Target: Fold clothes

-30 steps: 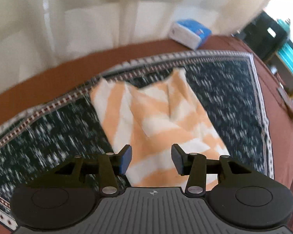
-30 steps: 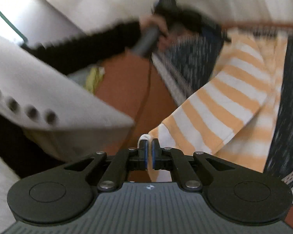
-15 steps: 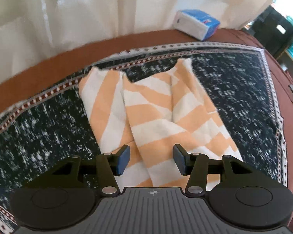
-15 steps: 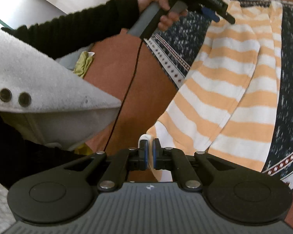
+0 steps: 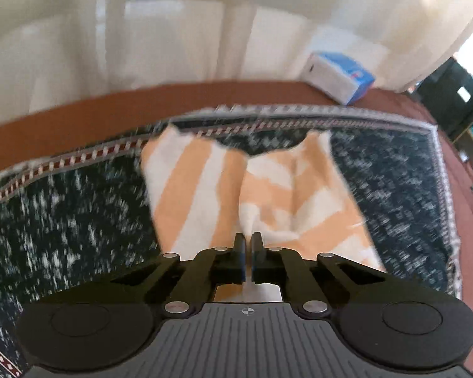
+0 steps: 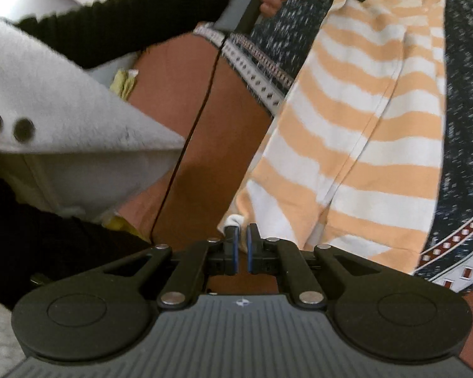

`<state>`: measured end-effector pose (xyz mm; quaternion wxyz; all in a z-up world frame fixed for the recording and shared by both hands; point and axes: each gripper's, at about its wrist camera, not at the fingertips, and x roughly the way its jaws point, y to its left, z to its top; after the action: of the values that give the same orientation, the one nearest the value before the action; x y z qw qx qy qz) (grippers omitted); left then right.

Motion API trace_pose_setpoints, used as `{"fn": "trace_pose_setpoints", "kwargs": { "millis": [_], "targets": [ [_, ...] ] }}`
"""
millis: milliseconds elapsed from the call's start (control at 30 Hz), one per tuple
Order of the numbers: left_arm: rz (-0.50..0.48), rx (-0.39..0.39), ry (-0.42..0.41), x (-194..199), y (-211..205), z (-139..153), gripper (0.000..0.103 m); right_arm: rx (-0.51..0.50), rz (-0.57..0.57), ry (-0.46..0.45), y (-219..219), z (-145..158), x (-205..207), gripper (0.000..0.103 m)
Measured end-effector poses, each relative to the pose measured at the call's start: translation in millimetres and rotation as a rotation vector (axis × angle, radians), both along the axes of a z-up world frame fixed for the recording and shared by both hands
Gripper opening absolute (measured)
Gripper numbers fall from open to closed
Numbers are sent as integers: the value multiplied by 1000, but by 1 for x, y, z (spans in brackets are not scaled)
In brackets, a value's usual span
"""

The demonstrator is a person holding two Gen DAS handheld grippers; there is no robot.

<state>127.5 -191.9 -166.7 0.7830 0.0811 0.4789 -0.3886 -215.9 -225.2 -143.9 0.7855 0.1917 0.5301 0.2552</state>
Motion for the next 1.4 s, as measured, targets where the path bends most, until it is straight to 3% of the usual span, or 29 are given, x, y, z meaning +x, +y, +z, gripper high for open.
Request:
{"fn": "trace_pose_setpoints", "kwargs": {
  "millis": [33,100,200,333,367,467,533,633,733,867,1167,1400],
  "targets": [
    [-4,5,-10,-2,1,-2,0,-2,11,8,4,-5,0,8],
    [-8,4,-27,-6,1,-2,25,-4,31,30,11,-15,0,8],
    [-32,31,-54,-9,3,5,44,-2,51,62,19,-27,-2,8],
    [-69,18,-114,-26,25,32,47,5,6,71,12,-21,-10,8],
    [-82,0,-109,-35,34,39,52,4,-28,62,5,-17,-13,8],
    [-99,-35,-42,-69,72,52,61,-32,-186,6,-25,-2,-25,26],
    [-94,-30,27,-98,97,50,63,-57,-287,-23,-44,2,-30,33],
    [-71,-2,95,-147,130,40,63,-96,-401,-50,-67,2,-35,35],
    [-5,-8,184,-186,156,26,63,-99,-426,-55,-73,-6,-38,41],
    [80,-2,225,-220,172,8,63,-95,-438,-54,-77,-18,-43,41],
    [113,-8,170,-255,169,10,68,-84,-432,-84,-87,-36,-47,42],
    [154,-40,214,-261,167,2,72,-72,-414,-132,-97,-44,-31,45]
  ]
}}
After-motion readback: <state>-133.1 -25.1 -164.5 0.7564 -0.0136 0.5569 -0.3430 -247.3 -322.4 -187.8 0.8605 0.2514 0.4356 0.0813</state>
